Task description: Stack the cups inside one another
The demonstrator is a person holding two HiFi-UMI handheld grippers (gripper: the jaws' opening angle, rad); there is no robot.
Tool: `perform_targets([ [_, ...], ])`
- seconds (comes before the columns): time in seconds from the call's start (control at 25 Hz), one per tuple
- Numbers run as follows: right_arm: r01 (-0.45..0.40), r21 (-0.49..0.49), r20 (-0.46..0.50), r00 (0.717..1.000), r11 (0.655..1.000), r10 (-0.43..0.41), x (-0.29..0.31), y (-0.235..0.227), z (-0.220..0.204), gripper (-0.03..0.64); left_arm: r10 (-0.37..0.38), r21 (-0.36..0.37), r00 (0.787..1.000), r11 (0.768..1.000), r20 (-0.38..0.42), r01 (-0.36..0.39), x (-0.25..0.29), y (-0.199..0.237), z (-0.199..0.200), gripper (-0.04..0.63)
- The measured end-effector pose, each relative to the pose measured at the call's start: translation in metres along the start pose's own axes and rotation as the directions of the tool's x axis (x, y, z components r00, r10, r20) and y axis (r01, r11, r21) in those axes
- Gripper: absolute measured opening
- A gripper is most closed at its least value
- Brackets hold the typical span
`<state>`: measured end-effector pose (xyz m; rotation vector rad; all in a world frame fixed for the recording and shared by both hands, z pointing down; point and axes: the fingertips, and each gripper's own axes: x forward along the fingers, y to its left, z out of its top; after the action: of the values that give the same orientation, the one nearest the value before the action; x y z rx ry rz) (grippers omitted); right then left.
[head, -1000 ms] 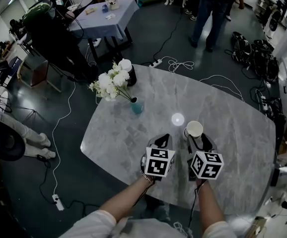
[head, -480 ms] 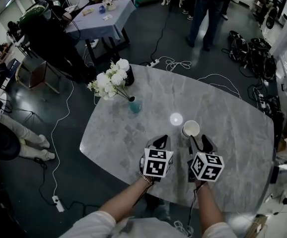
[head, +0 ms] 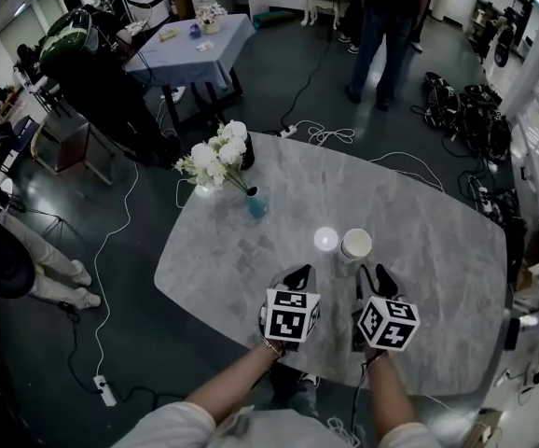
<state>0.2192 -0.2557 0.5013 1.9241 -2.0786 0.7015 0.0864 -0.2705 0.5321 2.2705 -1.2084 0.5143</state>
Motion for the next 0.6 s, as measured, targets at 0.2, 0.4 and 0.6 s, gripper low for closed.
perform_targets([
  [0.2,0.017,0.002,0.009,1.0,1.0,-0.017,-0.02,0.009,-0.006,0.125,-0.014,-0.006,1.0,1.0,0.014,0.014,-0.021,-0.006,-0.005,-0.005],
  [0.4,0.03,0.005,0.007,1.0,1.0,-0.03,-0.044,0.019,-0.016,0.081,-0.019,-0.001,1.0,1.0,0.009,0.019,-0.044,-0.011,-0.017,-0.005],
  [0.6,0.046,-0.014,-0.005,0.999,0.999,-0.046,-0.066,0.025,-0.033,0.038,-0.032,0.019,0.999,0.999,0.019,0.031,-0.066,-0.021,-0.028,-0.005],
])
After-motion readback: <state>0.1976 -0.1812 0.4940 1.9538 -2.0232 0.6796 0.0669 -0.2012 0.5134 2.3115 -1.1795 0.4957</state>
